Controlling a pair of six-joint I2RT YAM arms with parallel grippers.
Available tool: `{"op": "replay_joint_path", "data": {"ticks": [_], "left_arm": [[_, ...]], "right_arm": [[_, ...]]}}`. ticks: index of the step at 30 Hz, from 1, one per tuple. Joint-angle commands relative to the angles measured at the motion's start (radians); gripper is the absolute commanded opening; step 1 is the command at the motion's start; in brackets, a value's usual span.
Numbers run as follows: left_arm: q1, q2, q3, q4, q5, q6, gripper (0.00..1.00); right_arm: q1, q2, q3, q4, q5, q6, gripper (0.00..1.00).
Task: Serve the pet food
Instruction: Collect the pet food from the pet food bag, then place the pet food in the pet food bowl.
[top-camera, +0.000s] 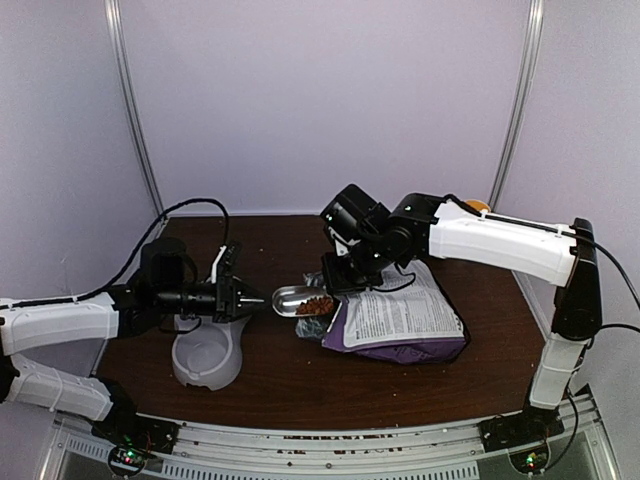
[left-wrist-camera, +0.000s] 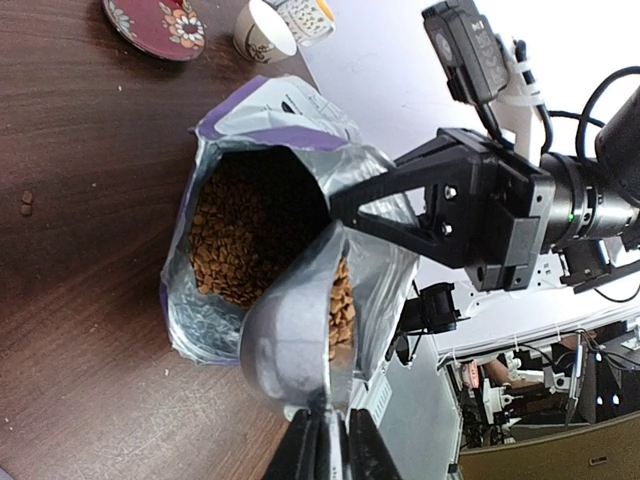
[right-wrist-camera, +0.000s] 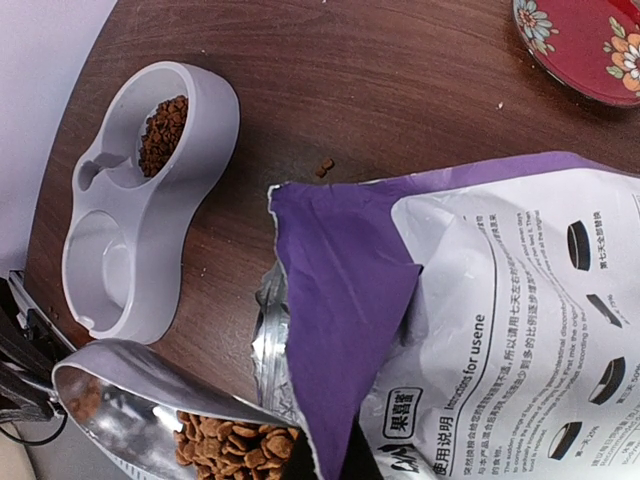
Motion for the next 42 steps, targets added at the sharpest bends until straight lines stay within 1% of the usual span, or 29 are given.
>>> {"op": "replay_joint_path", "data": {"ticks": [1, 11, 15, 26, 34, 42], "left_arm": [[0.027, -0.035, -0.01, 0.052, 0.003, 0.03, 0.0], [0.073, -0.086, -0.033, -0.004, 0.006, 0.057, 0.0], [0.122, -0.124, -0.046, -0.047, 0.012, 0.076, 0.0], [0.32, -0.213, -0.082, -0.173, 0.064, 0.133, 0.0], [0.502, -0.251, -0.11, -0.213, 0.134, 0.155, 0.0], [0.641, -0.283, -0.115, -0.287, 0.172, 0.191, 0.0]], "right_arm": [[-0.001, -0.032, 0.0, 0.061, 0.014, 0.01, 0.0], [-0.001, -0.031, -0.004, 0.064, 0.013, 0.011, 0.0], [-0.001, -0.034, -0.01, 0.064, 0.014, 0.013, 0.0], [-0.003, -0.03, -0.014, 0.07, 0.008, 0.013, 0.0], [-0.009, -0.034, -0.028, 0.073, 0.007, 0.01, 0.0], [-0.013, -0.031, -0.033, 0.078, 0.001, 0.01, 0.0]]}}
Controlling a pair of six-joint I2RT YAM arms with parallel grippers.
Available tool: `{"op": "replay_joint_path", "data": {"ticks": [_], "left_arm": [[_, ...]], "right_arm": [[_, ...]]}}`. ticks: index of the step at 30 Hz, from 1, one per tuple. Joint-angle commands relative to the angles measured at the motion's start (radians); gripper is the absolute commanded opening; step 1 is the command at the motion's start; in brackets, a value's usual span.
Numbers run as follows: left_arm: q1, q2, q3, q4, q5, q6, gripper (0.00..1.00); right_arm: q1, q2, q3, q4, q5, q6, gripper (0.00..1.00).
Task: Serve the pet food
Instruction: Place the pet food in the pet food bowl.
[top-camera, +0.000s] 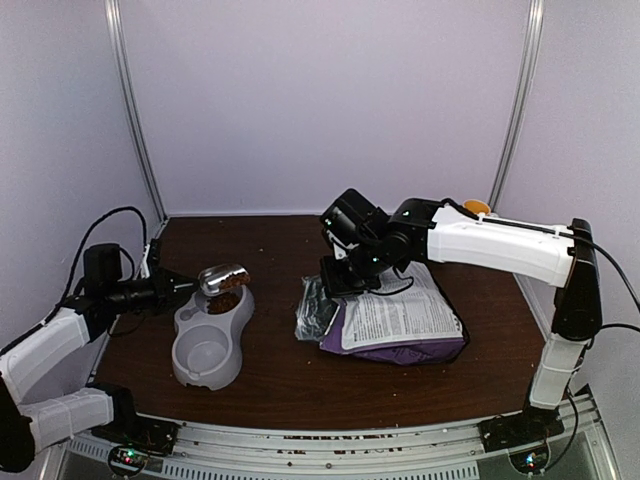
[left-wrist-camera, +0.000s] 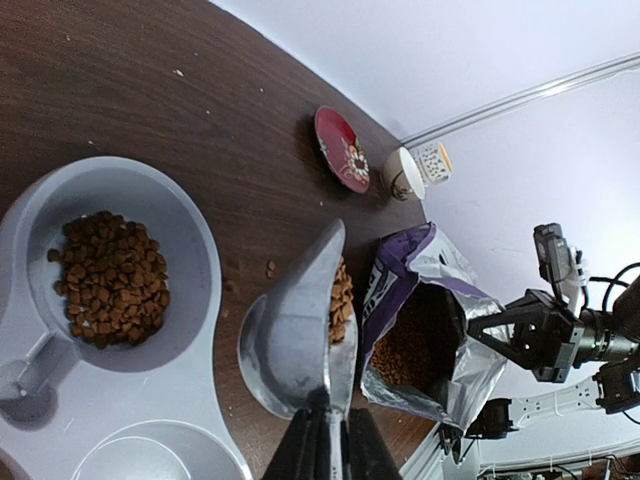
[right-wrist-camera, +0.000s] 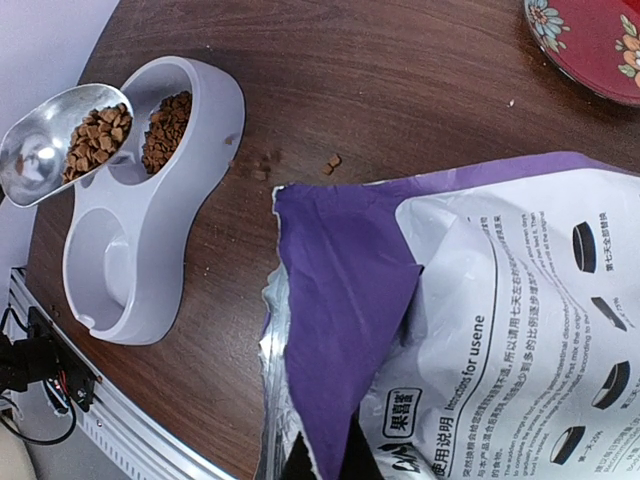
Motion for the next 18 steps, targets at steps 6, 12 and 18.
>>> {"op": "replay_joint_path", "data": {"ticks": [6, 12, 18], "left_arm": [[0.153, -0.055, -0.009, -0.062, 0.071, 0.06, 0.0], [0.215, -0.073, -0.02, -0.092, 0.081, 0.072, 0.0], [0.252, -0.08, -0.03, -0.135, 0.067, 0.102, 0.0]], "right_arm": [[-0.011, -0.03, -0.005, 0.041, 0.006, 0.007, 0.0], [-0.012, -0.029, -0.002, 0.041, 0.002, 0.005, 0.0], [-0.014, -0.033, -0.003, 0.038, 0.003, 0.004, 0.0]]}}
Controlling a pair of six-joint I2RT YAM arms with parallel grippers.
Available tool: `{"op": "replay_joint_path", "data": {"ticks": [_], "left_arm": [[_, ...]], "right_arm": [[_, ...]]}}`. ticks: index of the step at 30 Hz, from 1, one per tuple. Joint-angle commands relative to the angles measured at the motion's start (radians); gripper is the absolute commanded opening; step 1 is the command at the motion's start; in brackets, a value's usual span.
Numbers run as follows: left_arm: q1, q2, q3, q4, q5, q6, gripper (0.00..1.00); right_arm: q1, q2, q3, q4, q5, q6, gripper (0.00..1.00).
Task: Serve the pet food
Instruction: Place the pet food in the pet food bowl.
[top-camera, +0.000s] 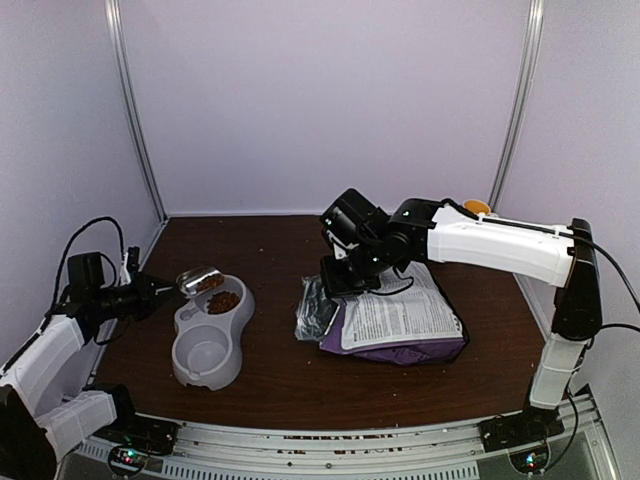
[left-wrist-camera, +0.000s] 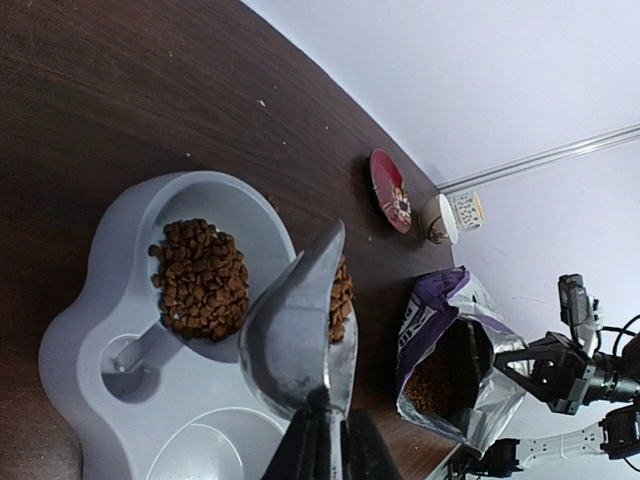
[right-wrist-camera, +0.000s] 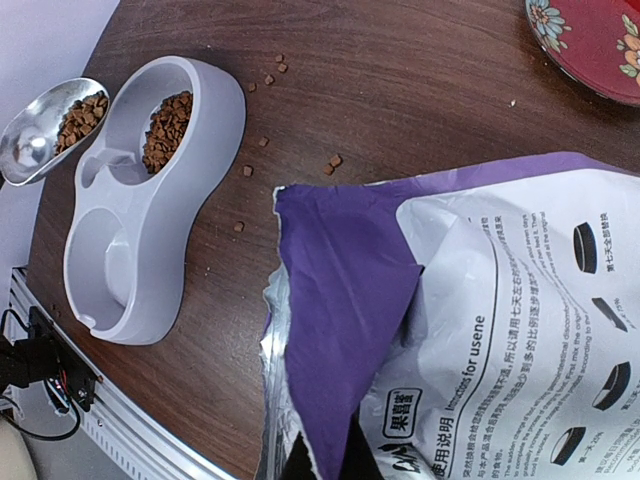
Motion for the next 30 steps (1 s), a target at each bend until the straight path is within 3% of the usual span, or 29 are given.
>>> {"op": "replay_joint_path", "data": {"ticks": [1, 22, 30], "left_arm": [[0.026, -0.015, -0.005, -0.017, 0.009, 0.049, 0.0], [0.022, -0.028, 0.025, -0.114, -0.111, 0.124, 0.0], [-0.035, -0.034, 0.044, -0.159, -0.194, 0.142, 0.0]], "right_arm": [[-0.012, -0.033, -0.002, 0.035, 0.008, 0.003, 0.0], [-0.012, -0.027, -0.002, 0.043, -0.001, 0.005, 0.0], [-0.012, -0.022, -0.002, 0.046, -0.004, 0.005, 0.0]]}}
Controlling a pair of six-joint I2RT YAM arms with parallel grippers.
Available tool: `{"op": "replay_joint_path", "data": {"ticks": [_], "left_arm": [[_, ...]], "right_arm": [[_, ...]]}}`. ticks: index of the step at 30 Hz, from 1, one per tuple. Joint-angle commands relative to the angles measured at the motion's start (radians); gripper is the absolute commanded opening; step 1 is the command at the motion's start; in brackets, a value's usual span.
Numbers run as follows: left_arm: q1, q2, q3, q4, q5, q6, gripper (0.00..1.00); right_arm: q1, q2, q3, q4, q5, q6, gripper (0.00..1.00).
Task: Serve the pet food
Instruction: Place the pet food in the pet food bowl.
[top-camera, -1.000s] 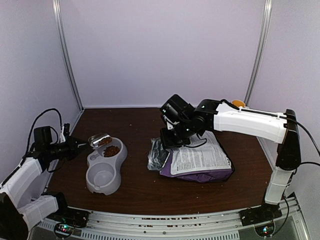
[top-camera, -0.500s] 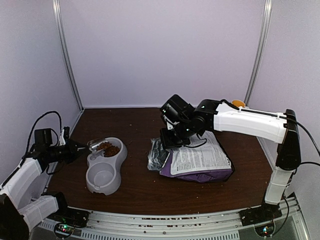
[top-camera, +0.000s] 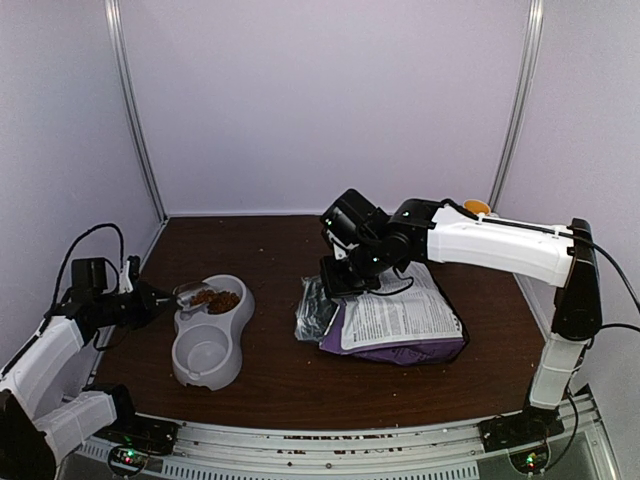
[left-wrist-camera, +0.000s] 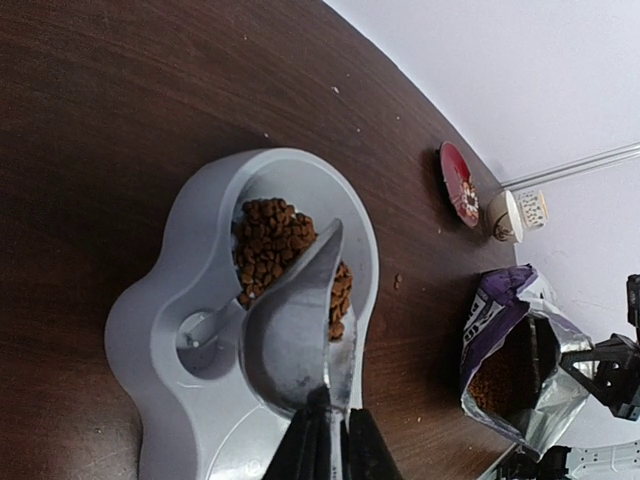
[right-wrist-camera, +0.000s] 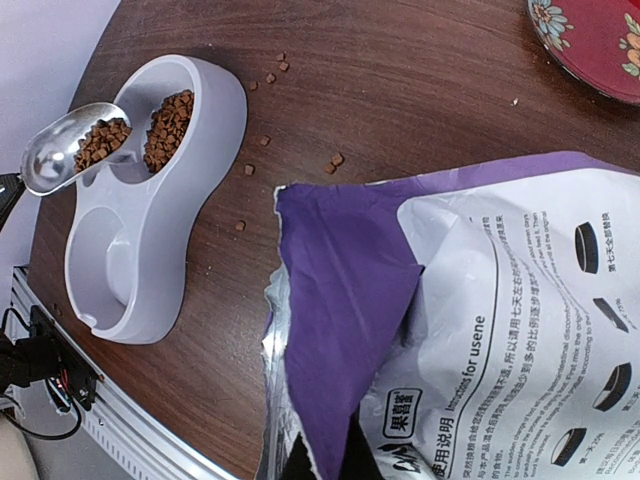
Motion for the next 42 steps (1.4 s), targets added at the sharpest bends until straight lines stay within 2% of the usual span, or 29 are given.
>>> {"op": "replay_joint_path", "data": {"ticks": [1, 8, 29, 42], "left_arm": [[-0.027, -0.014, 0.045, -0.015, -0.057, 0.032, 0.0], [-0.1, -0.012, 0.081, -0.059, -0.157, 0.056, 0.0], [-0.2, 0.01, 0.123, -0.11, -0.311, 0.097, 0.0], [-0.331, 0.003, 0.204, -0.201, -0.497, 0.132, 0.0]], "right_arm": [[-0.011, -0.022, 0.0, 0.041, 0.002, 0.005, 0.0], [-0.012, -0.023, -0.005, 0.047, -0.001, 0.008, 0.0], [-0.01, -0.019, -0.005, 0.056, -0.008, 0.011, 0.0], [-0.01, -0.037, -0.024, 0.058, -0.01, 0.018, 0.0]]}}
